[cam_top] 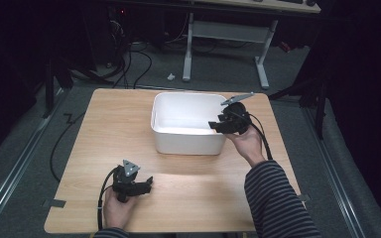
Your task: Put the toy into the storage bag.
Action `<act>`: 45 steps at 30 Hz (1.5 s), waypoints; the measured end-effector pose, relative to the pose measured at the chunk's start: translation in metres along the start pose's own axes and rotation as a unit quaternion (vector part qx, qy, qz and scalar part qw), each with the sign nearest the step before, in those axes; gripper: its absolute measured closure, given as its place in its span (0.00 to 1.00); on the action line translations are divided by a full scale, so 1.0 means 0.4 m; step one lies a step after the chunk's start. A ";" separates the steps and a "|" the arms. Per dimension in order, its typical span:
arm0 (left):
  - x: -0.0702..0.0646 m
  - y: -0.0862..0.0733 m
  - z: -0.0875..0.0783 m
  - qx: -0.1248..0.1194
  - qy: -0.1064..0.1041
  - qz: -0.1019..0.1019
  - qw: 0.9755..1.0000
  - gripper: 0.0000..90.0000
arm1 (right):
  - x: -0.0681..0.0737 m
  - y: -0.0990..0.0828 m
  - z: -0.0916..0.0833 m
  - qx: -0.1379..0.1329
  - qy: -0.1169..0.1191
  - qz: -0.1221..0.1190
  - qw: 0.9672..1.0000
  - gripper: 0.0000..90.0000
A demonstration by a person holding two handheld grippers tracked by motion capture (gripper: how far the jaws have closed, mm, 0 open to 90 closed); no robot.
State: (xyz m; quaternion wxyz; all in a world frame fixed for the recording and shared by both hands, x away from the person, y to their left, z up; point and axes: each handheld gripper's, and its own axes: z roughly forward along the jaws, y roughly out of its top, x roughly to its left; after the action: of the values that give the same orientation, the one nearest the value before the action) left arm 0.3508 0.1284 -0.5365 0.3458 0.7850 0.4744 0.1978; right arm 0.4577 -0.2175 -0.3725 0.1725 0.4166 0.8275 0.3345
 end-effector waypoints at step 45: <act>0.000 0.000 0.000 0.000 0.000 0.000 1.000 0.18 | -0.055 -0.136 -0.219 -0.055 -0.019 0.035 0.998 0.51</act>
State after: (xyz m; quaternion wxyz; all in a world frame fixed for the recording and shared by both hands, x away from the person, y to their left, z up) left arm 0.3508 0.1284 -0.5365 0.3455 0.7852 0.4742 0.1978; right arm 0.3899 -0.2946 -0.3475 0.1987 0.4410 0.7897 0.3774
